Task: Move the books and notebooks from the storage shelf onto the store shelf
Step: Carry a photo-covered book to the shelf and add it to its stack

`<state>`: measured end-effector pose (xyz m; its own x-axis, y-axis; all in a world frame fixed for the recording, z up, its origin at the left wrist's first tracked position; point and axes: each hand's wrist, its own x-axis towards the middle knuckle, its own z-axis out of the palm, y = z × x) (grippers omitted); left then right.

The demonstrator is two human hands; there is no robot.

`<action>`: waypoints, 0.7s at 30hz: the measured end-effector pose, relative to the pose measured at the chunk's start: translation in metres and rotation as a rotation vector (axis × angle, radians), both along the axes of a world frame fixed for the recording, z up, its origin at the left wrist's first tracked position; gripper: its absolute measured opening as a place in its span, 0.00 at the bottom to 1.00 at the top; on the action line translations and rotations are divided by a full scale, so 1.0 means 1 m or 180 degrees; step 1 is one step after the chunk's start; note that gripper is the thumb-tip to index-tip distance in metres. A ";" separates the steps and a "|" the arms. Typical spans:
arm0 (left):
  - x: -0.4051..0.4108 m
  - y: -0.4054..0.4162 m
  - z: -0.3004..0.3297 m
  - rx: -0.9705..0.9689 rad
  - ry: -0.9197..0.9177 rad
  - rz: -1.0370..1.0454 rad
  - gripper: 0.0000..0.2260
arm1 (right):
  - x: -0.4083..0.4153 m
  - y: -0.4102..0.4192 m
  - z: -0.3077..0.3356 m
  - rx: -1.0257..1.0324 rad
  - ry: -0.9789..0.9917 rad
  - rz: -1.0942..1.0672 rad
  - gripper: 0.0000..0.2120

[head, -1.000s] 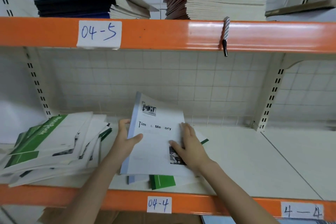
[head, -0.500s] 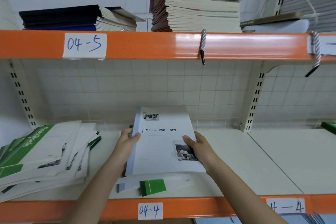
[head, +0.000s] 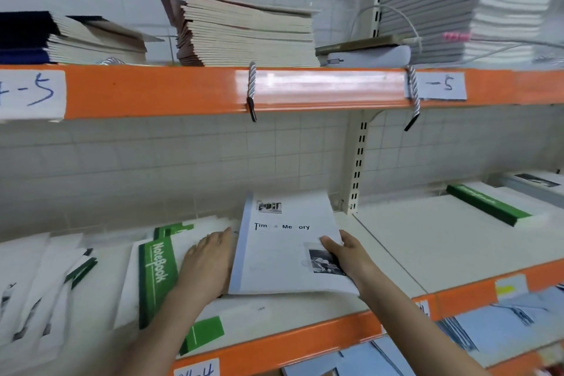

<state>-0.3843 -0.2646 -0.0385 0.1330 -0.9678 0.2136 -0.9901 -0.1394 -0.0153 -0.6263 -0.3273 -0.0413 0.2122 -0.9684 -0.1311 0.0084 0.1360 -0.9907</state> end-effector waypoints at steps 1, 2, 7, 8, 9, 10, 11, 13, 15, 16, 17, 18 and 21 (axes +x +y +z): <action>-0.007 -0.005 0.000 -0.0004 0.0042 -0.0053 0.32 | -0.010 -0.001 0.000 -0.0010 -0.0003 -0.0042 0.07; -0.014 -0.010 -0.001 0.0001 0.0093 -0.0098 0.30 | -0.020 -0.002 0.000 -0.0015 -0.0003 -0.0076 0.08; -0.062 -0.035 -0.002 0.0094 0.0231 -0.0349 0.22 | -0.081 -0.011 -0.003 -0.0098 0.0077 -0.0247 0.08; -0.074 -0.038 -0.001 0.0145 0.0233 -0.0388 0.24 | -0.094 -0.012 -0.004 -0.0080 0.0113 -0.0286 0.08; -0.086 -0.042 0.000 0.0173 0.0223 -0.0415 0.26 | -0.107 -0.015 -0.006 -0.0074 0.0147 -0.0345 0.07; -0.098 -0.045 0.000 0.0191 0.0200 -0.0438 0.27 | -0.120 -0.016 -0.007 -0.0080 0.0151 -0.0377 0.08; -0.110 -0.048 0.000 0.0200 0.0187 -0.0465 0.27 | -0.132 -0.020 -0.010 -0.0085 0.0146 -0.0418 0.09; -0.134 -0.055 0.001 0.0211 0.0194 -0.0538 0.28 | -0.158 -0.027 -0.015 -0.0038 0.0137 -0.0542 0.10; -0.160 -0.060 0.001 0.0197 0.0227 -0.0611 0.29 | -0.185 -0.034 -0.019 -0.0022 0.0056 -0.0614 0.11; -0.172 -0.061 0.001 0.0186 0.0240 -0.0632 0.29 | -0.199 -0.037 -0.022 0.0019 0.0031 -0.0655 0.13; -0.185 -0.063 0.002 0.0184 0.0243 -0.0646 0.29 | -0.213 -0.040 -0.024 0.0058 0.0015 -0.0660 0.16; -0.197 -0.066 0.002 0.0186 0.0247 -0.0660 0.29 | -0.226 -0.044 -0.026 0.0086 0.0006 -0.0650 0.16; -0.234 -0.073 0.000 0.0184 0.0290 -0.0698 0.29 | -0.265 -0.051 -0.026 0.0042 -0.0042 -0.0588 0.11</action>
<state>-0.6184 -0.3377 -0.0385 -0.0656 -0.9859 0.1538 -0.9942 0.0777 0.0737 -0.8910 -0.3778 -0.0675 0.0328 -0.9892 -0.1426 0.0476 0.1440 -0.9884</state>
